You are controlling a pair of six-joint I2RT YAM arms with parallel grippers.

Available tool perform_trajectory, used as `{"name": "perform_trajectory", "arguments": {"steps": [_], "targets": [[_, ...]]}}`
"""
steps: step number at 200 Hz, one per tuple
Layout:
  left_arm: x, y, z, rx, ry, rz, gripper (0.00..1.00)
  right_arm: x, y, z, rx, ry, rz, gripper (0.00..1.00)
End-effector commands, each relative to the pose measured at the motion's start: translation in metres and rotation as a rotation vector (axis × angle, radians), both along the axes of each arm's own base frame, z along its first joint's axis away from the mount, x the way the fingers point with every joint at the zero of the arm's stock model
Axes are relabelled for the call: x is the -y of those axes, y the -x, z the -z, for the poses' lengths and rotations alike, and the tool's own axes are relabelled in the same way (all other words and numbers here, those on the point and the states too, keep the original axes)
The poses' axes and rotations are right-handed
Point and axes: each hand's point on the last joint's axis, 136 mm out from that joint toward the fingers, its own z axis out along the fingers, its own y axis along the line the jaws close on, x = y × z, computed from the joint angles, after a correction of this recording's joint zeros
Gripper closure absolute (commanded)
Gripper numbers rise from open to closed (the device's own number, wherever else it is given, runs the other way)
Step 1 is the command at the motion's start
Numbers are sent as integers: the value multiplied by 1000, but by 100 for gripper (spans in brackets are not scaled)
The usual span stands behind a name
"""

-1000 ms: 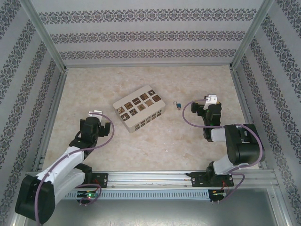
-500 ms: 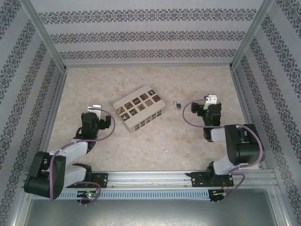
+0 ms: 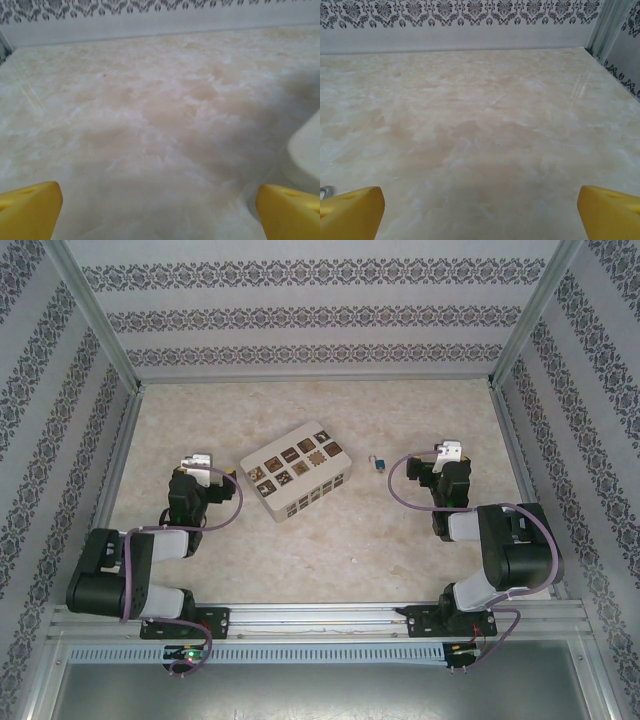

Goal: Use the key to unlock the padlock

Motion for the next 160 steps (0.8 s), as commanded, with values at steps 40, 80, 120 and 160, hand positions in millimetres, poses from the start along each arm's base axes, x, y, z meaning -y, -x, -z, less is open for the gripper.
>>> {"name": "perform_trajectory", "arguments": {"steps": [40, 80, 120, 160], "targets": [[-20, 1, -3, 159, 42, -73, 1, 4, -1, -7, 24, -3, 18, 2], [-27, -29, 10, -1, 72, -76, 1, 4, -1, -6, 21, -3, 20, 2], [-21, -30, 12, -12, 67, -46, 1, 4, -2, -7, 21, -3, 21, 2], [-22, -28, 11, -2, 66, -48, 1, 1, -2, -6, 19, 1, 3, 2]]}}
